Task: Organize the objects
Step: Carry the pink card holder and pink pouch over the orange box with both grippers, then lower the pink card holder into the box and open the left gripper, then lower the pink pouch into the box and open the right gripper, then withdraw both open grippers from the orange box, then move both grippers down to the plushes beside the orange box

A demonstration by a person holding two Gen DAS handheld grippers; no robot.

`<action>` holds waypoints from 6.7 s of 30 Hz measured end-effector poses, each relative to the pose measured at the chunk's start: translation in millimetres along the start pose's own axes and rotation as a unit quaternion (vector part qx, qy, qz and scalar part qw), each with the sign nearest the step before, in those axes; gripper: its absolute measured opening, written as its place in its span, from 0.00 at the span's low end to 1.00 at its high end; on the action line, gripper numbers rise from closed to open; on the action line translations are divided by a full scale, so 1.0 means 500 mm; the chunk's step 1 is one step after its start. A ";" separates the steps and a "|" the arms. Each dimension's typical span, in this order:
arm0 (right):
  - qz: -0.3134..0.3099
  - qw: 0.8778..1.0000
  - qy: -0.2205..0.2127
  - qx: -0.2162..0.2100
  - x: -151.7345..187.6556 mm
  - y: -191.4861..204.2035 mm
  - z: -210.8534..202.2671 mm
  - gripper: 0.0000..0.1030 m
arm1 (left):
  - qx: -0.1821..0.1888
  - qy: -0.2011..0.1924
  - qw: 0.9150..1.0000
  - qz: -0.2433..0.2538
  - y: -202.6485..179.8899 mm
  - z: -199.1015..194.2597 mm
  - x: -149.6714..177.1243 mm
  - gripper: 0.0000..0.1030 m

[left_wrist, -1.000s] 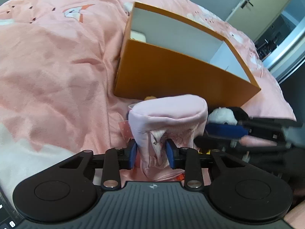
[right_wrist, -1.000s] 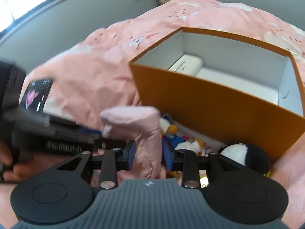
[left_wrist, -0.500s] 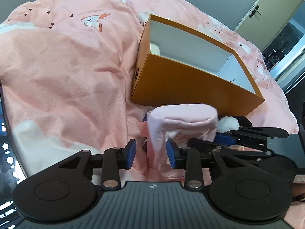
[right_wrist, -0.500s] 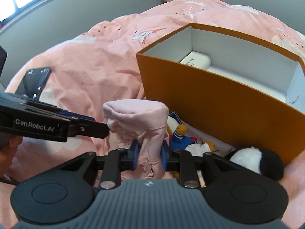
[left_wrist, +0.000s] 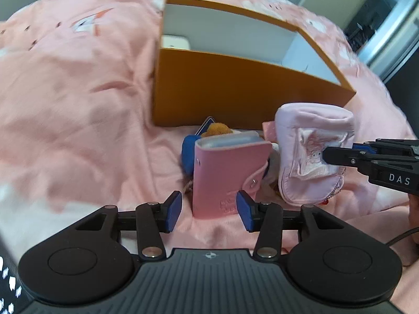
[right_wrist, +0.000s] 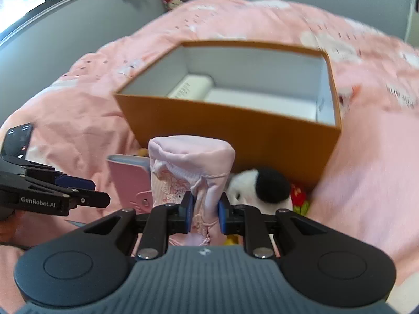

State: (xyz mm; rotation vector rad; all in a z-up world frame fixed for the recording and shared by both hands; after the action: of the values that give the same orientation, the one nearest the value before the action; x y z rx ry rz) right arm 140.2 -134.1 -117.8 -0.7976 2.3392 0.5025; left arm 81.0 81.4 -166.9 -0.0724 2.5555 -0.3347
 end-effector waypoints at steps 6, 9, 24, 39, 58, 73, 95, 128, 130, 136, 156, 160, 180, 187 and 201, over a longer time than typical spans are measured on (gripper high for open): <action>0.018 1.000 0.007 -0.006 0.011 -0.013 0.032 0.20 | 0.004 -0.016 0.999 0.039 -0.023 0.037 -0.023 0.53; 0.027 1.000 0.009 -0.008 0.012 -0.020 0.041 0.20 | 0.008 -0.019 0.999 0.048 -0.032 0.056 -0.028 0.56; 0.046 0.999 -0.014 -0.005 -0.003 -0.040 0.035 0.20 | 0.012 -0.097 0.993 0.061 -0.075 -0.023 -0.033 0.21; 0.020 0.994 -0.112 -0.006 -0.087 -0.015 -0.093 0.20 | 0.015 -0.179 0.982 0.055 -0.116 -0.143 -0.116 0.19; 0.026 0.975 -0.216 0.050 -0.284 -0.100 -0.122 0.19 | 0.070 -0.188 0.979 0.032 -0.124 -0.102 -0.359 0.19; 0.056 0.988 -0.136 0.051 -0.298 -0.186 0.074 0.19 | 0.062 -0.008 0.998 0.015 -0.048 0.222 -0.418 0.18; 0.074 0.994 -0.075 0.034 -0.317 -0.196 0.198 0.20 | -0.005 0.086 0.996 0.009 0.019 0.362 -0.453 0.28; 0.233 0.966 0.064 -0.087 -0.323 -0.136 0.333 0.20 | -0.072 -0.130 0.989 -0.014 0.052 0.146 -0.443 0.37; 0.231 0.967 0.073 -0.075 -0.322 -0.140 0.352 0.20 | -0.063 -0.122 0.990 -0.029 0.058 0.152 -0.431 0.37; 0.226 0.967 0.096 -0.072 -0.322 -0.138 0.395 0.22 | -0.066 -0.137 0.988 -0.035 0.059 0.156 -0.413 0.37; 0.083 0.995 0.045 0.016 -0.349 -0.106 0.346 0.51 | -0.076 -0.162 0.984 -0.017 0.011 0.106 -0.394 0.37; 0.041 0.999 -0.007 0.016 -0.351 -0.083 0.262 0.52 | -0.071 -0.179 0.981 -0.015 -0.017 0.065 -0.389 0.37; 0.062 0.989 -0.126 0.055 -0.125 -0.096 -0.037 0.45 | 0.033 -0.113 0.993 -0.011 -0.087 -0.012 -0.198 0.37; 0.081 0.992 -0.076 0.056 -0.026 -0.099 -0.023 0.43 | 0.025 -0.059 0.998 -0.018 -0.092 0.011 -0.130 0.37; 0.037 0.998 -0.060 -0.002 -0.014 -0.021 0.038 0.30 | -0.039 -0.007 0.989 -0.140 -0.026 0.021 -0.042 0.37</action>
State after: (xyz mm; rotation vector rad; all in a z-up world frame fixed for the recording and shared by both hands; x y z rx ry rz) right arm 159.3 -129.0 -128.8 -0.6653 2.2646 0.5701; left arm 104.3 69.1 -161.3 -0.4636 2.5448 -0.3377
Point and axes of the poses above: each gripper's, at about its wrist camera, not at the fingertips, and z roughly the way its jaws point, y to its left, x to its underside, the point moved 7 cm from there along z, roughly the way its jaws point, and after that the axes turned 4 degrees about -y, right-handed, at the moved point
